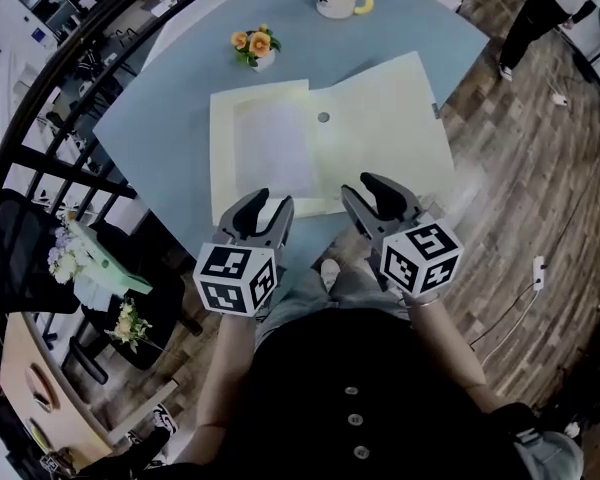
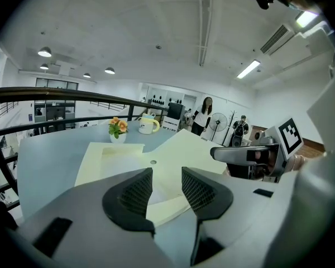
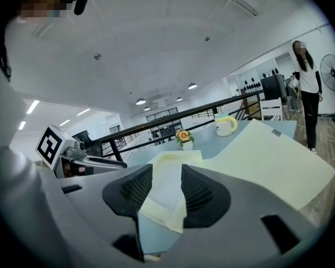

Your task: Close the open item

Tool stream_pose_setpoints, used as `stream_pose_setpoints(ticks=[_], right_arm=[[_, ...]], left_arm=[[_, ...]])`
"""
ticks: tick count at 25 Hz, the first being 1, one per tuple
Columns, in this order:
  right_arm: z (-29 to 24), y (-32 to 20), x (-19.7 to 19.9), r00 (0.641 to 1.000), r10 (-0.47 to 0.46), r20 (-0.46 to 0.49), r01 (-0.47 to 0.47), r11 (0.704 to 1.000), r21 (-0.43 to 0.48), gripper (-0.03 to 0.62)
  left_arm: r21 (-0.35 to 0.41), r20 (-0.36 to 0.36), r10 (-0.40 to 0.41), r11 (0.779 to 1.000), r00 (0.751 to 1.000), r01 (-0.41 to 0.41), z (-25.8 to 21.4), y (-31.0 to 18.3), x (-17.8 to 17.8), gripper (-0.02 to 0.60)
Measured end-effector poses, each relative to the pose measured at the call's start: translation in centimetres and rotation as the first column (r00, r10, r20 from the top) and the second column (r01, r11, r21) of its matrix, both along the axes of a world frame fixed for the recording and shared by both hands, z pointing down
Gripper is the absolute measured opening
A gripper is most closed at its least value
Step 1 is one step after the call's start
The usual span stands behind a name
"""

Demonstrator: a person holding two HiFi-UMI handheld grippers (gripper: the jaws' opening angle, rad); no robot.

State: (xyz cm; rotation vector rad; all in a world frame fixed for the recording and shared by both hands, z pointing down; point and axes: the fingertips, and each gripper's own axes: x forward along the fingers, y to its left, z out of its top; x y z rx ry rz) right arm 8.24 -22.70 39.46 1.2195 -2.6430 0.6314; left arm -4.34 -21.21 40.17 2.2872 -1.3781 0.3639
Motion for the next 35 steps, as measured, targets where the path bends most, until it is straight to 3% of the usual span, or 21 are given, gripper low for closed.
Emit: stream_pose_setpoints(ticks=[8, 20, 27, 35], right_arm=[[0.5, 0.6, -0.1, 0.998, 0.058, -0.013, -0.058, 0.998, -0.022, 0.155], [2.4, 2.0, 0.7, 0.991, 0.132, -0.039, -0.135, 0.988, -0.074, 0.155], [3.3, 2.8, 2.2, 0.98, 0.19, -0.066, -0.196, 0.976, -0.097, 0.155], [4.4, 3.3, 3.7, 0.966, 0.244, -0.089, -0.254, 0.959, -0.128, 0.155]], left_arm=[[-0.007, 0.035, 0.043, 0.999, 0.998, -0.043, 0.7, 0.2, -1.3, 0.17], [-0.066, 0.145, 0.131, 0.99, 0.981, -0.122, 3.5, 1.0, -3.4, 0.193], [-0.101, 0.253, 0.259, 0.965, 0.932, -0.241, 5.4, 1.4, -3.3, 0.246], [-0.117, 0.355, 0.35, 0.937, 0.867, -0.33, 7.1, 0.8, -3.5, 0.25]])
